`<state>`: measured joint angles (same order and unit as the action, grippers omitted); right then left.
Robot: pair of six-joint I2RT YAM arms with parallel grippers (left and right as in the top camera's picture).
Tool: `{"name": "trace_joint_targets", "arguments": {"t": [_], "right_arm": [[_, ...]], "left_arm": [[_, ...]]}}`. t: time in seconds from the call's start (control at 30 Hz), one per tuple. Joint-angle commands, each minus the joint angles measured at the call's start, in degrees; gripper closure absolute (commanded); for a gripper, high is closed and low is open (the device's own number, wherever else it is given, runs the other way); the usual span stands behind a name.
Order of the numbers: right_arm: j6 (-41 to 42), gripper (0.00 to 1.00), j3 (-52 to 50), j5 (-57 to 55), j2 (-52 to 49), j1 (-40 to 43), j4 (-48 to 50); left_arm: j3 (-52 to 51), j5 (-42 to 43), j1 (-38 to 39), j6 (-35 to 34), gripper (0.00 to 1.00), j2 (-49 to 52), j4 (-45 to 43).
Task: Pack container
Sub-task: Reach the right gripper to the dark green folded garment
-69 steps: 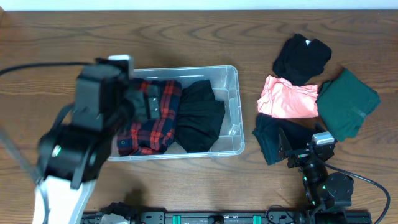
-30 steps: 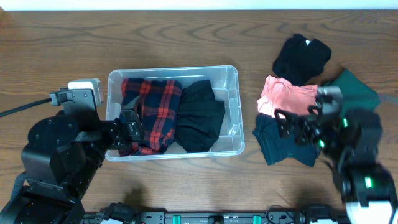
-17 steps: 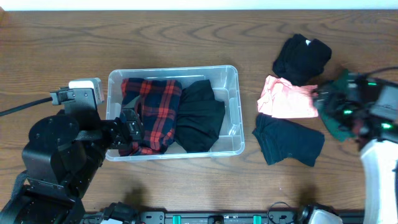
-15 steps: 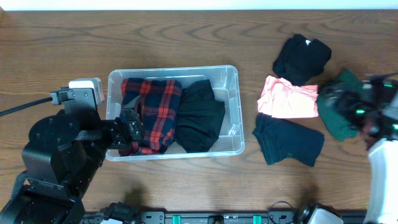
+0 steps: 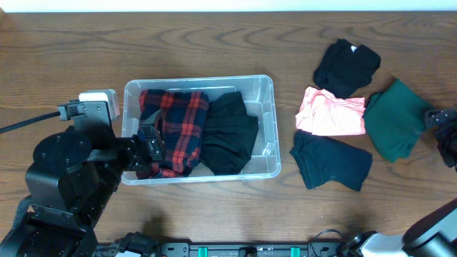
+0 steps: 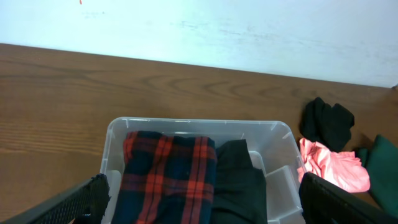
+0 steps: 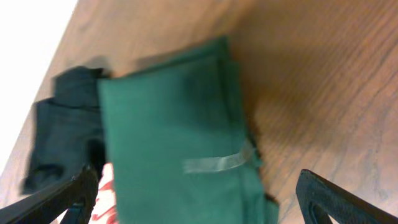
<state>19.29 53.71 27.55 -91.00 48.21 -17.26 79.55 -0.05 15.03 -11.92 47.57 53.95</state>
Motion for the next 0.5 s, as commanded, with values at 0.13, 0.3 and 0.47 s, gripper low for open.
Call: {"name": "trace_joint_targets", "arguments": {"t": [0.13,0.3,0.47], "right_arm": [[-3.69,0.01,0.96,0.98,-8.87,0.59,2.54],[-3.48,0.01,0.96,1.44,-14.27,0.13,2.95],[-3.48,0.11,0.96,5.9,-18.93,-1.03,7.04]], "left_arm": [[0.57,-0.63,-0.35,0.74,0.02,0.0,0.0],[0.57,-0.63,-0.35,0.74,0.02,0.0,0.0],[0.57,-0.63,-0.35,0.74,0.02,0.0,0.0]]}}
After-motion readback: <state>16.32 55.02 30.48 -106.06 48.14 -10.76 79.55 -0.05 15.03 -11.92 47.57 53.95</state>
